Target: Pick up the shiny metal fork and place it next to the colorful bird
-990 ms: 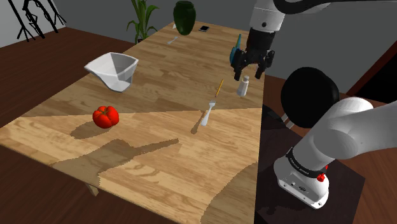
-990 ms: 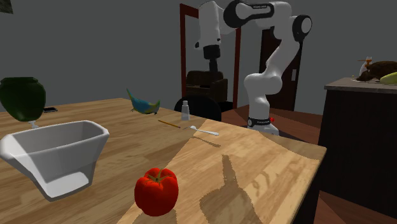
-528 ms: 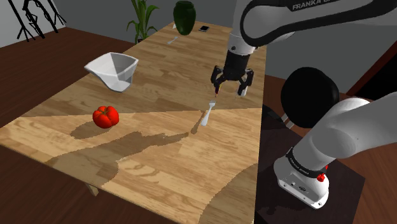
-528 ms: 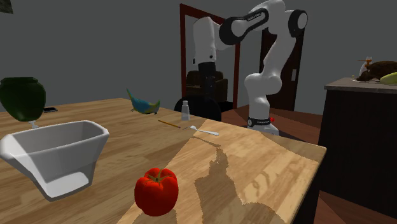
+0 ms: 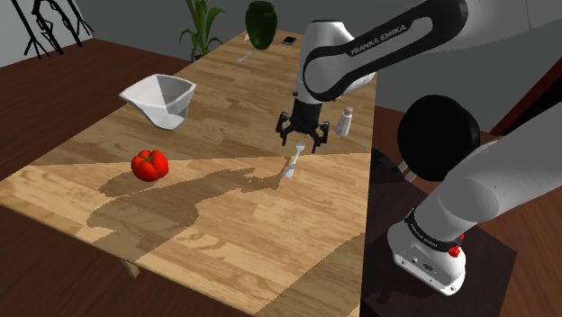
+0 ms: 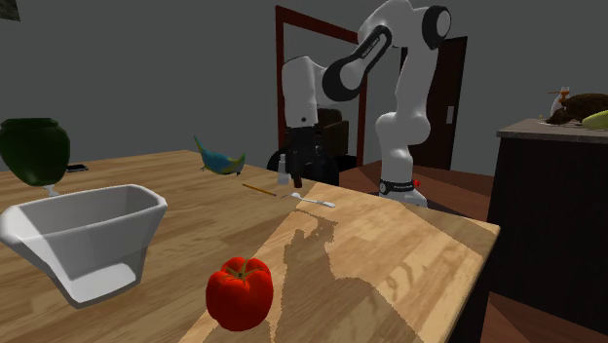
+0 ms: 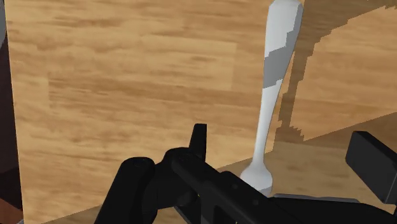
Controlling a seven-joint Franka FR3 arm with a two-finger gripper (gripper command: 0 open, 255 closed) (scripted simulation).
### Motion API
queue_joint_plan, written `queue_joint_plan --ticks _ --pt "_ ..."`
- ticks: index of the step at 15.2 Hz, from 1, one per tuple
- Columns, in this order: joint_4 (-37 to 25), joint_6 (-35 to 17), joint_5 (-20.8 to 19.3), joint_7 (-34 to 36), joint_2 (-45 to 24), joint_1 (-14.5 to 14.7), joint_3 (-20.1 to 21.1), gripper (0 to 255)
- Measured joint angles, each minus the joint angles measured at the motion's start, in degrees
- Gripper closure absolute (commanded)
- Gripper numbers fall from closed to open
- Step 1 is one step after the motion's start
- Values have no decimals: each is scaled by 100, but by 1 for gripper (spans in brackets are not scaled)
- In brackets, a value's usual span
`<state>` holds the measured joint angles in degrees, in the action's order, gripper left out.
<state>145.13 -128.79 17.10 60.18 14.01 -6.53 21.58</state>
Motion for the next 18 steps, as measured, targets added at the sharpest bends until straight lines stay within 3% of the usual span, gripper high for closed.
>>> queue_joint_plan --ticks 7,14,15,18 --pt "193 -675 -10 165 -473 4 127 0" --pt "204 -751 -19 173 -535 4 137 0" --pt "204 -751 -19 173 -535 4 137 255" --pt "204 -751 -19 173 -535 4 137 255"
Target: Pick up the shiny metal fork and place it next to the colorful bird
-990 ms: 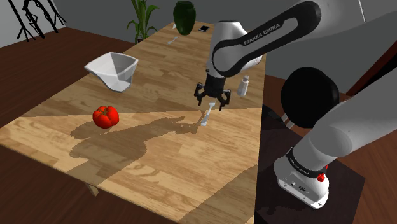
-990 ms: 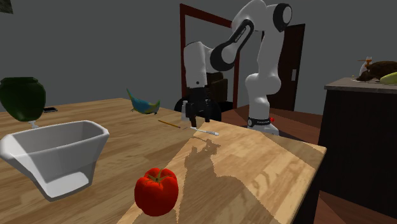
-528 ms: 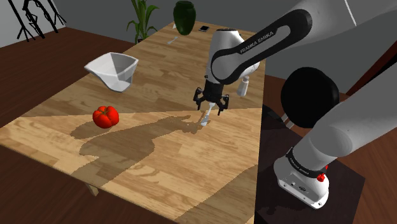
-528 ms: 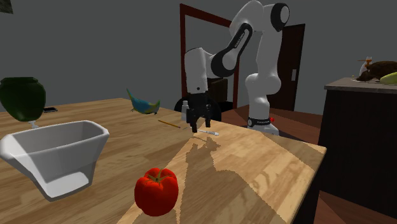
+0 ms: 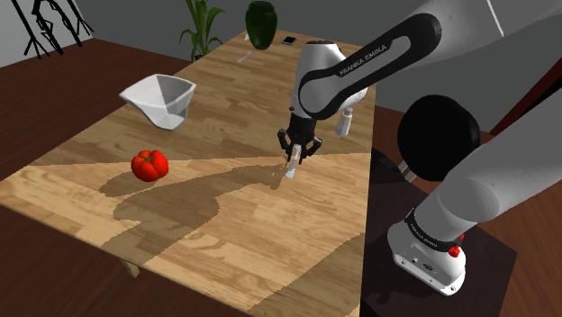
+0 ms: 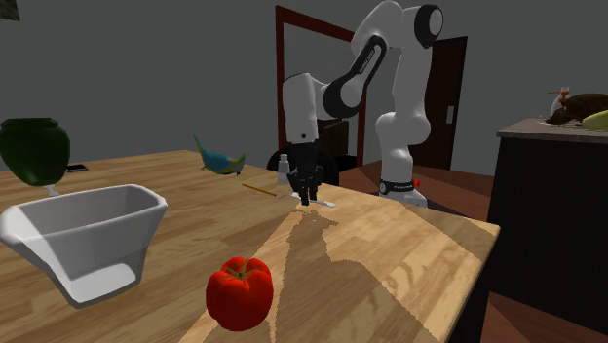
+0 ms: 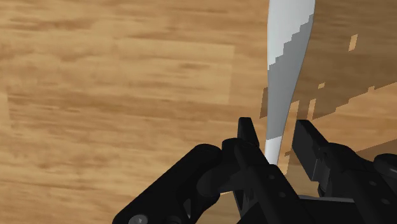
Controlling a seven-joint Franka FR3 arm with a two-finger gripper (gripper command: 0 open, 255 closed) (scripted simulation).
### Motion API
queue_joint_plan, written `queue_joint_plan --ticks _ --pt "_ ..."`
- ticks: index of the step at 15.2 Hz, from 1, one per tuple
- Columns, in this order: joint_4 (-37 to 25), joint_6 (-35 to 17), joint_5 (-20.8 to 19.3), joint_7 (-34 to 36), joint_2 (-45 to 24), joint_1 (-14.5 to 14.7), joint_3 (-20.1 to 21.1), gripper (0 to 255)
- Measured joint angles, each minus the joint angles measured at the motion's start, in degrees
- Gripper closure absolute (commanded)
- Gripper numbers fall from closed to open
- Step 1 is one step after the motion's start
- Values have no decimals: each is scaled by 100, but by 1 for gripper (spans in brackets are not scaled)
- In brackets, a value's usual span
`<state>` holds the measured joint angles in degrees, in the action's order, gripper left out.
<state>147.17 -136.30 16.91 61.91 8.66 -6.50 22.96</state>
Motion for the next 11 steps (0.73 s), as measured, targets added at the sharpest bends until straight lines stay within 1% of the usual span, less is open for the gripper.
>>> queue_joint_plan --ticks 7,11 --pt "0 -1 0 0 -1 0 0 255" --pt "-87 280 12 -4 198 -4 -35 255"
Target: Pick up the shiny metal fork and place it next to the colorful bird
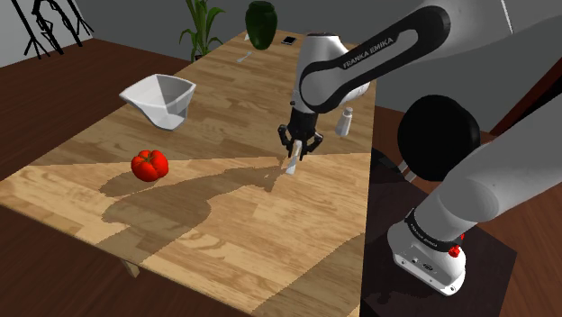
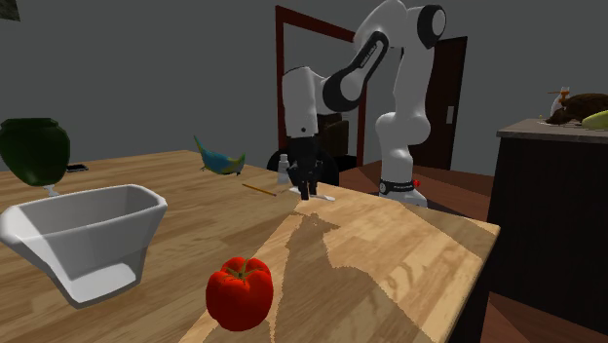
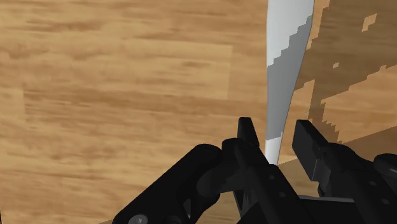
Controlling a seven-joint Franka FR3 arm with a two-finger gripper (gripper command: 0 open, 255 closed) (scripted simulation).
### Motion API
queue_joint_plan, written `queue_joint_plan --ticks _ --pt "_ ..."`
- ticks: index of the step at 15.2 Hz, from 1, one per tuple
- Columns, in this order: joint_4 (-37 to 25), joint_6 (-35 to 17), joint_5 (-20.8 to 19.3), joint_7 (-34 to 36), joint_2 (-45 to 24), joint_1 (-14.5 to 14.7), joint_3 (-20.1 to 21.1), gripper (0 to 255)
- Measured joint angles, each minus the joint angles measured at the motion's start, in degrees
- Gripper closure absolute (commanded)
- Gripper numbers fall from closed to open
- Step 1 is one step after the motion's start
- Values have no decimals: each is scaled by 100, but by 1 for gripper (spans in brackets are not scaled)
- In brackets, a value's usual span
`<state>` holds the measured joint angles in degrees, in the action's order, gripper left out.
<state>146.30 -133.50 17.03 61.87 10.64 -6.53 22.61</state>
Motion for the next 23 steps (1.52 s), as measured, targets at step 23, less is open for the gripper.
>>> queue_joint_plan --ticks 23 --pt "-965 1996 -42 134 1053 -10 -257 255"
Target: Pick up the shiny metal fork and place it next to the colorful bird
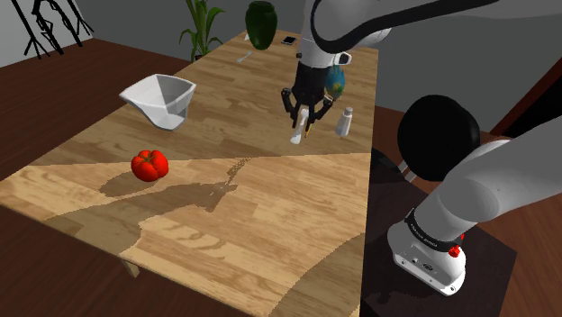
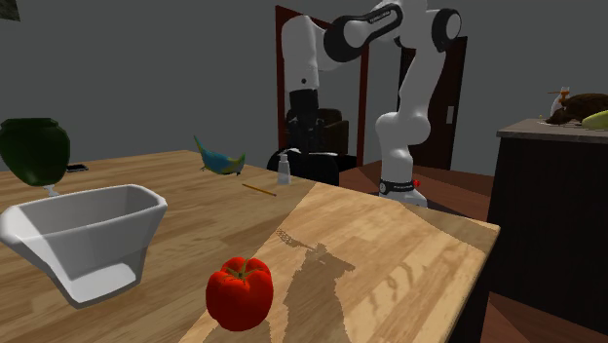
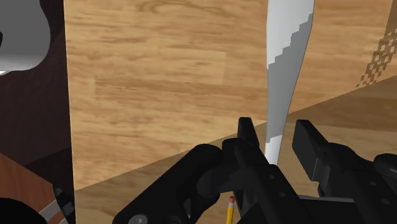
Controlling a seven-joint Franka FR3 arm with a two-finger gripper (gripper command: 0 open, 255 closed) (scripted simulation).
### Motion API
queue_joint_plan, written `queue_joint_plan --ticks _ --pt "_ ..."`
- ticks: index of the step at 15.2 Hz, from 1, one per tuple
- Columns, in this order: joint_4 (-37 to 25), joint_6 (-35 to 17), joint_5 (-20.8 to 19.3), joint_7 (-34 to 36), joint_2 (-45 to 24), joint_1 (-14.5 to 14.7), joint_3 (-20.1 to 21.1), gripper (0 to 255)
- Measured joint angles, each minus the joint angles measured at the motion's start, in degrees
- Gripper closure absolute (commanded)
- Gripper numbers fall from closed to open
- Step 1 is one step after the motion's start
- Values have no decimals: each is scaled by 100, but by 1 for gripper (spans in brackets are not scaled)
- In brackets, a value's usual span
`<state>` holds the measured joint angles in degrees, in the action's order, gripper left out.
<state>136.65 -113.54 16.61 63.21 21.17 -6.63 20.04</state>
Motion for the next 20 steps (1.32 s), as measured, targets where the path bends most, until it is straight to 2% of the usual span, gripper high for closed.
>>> queue_joint_plan --ticks 16,20 --pt "-986 1224 -102 143 246 -38 -159 255" --pt "-1050 1340 -259 -245 213 -211 -462 255"
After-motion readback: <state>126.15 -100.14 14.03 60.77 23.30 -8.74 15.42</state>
